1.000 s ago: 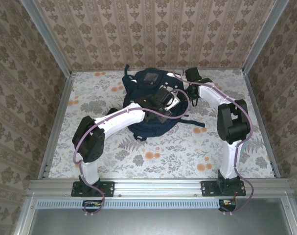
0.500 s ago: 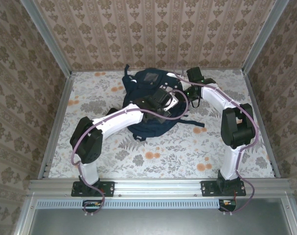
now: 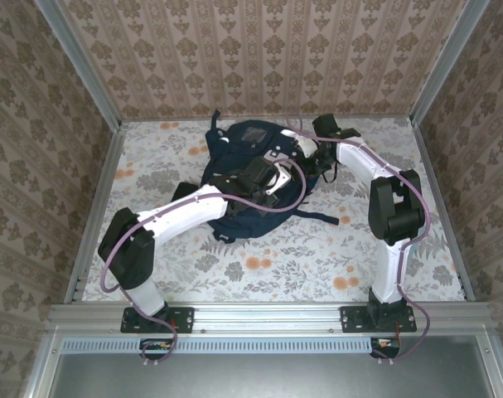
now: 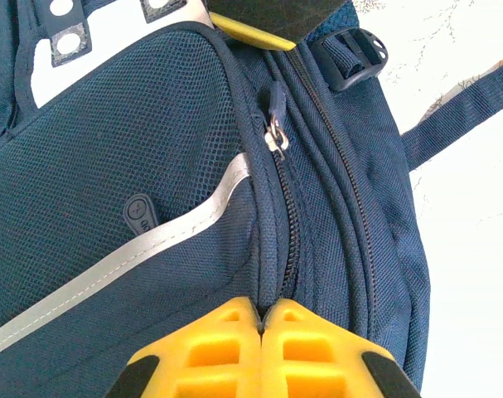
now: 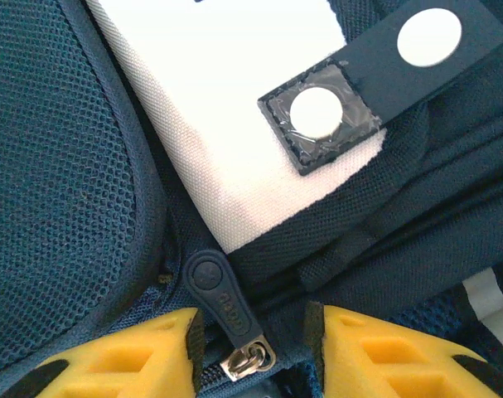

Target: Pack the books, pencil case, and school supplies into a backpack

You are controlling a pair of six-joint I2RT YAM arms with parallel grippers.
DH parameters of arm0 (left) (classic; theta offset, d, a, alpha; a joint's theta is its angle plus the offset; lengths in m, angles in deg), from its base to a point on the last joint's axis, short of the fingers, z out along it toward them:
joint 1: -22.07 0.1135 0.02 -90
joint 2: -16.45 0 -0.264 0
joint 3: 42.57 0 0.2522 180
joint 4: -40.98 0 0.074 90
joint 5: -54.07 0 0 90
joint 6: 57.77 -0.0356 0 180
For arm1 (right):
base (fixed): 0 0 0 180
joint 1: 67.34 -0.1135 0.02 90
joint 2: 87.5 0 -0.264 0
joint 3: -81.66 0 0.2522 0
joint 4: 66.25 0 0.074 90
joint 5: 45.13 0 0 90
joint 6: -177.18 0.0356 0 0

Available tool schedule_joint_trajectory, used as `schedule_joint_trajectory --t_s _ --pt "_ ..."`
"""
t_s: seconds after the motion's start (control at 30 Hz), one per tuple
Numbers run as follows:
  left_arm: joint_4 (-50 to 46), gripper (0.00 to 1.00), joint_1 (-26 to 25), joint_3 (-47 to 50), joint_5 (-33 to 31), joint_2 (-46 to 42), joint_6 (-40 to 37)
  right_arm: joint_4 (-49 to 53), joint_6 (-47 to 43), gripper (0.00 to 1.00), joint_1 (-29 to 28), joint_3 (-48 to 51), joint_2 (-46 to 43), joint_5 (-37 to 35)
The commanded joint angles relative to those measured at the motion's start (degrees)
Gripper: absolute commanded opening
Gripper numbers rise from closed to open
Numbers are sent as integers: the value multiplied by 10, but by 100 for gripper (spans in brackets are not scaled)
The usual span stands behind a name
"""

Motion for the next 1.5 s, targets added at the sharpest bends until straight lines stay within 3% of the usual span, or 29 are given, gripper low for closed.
schedule_joint_trajectory --t_s 0.0,0.13,0.37,0.47,0.67,1.07,1.27,1.37,1.47 --pt "15 1 6 2 -5 -26 28 20 -28 42 -10 -20 16 10" --pt "15 1 6 1 -5 -25 29 4 -22 39 -15 -22 27 -19" --pt "14 1 7 -2 -9 -20 33 -40 2 18 -17 -7 10 -65" --pt "14 1 7 -2 -9 -17 33 -58 13 10 -16 12 -13 -70" --pt "13 0 9 -12 -7 -6 43 -85 41 3 -15 57 -64 -61" --pt "31 0 12 -58 4 49 76 -194 170 0 -13 211 -181 83" --pt "41 1 15 -86 23 74 97 -246 224 0 -9 288 -240 100" --pt "33 8 22 -97 45 77 114 -269 243 0 8 312 -264 86" --pt "19 24 38 -100 90 63 137 -278 271 0 39 315 -268 69"
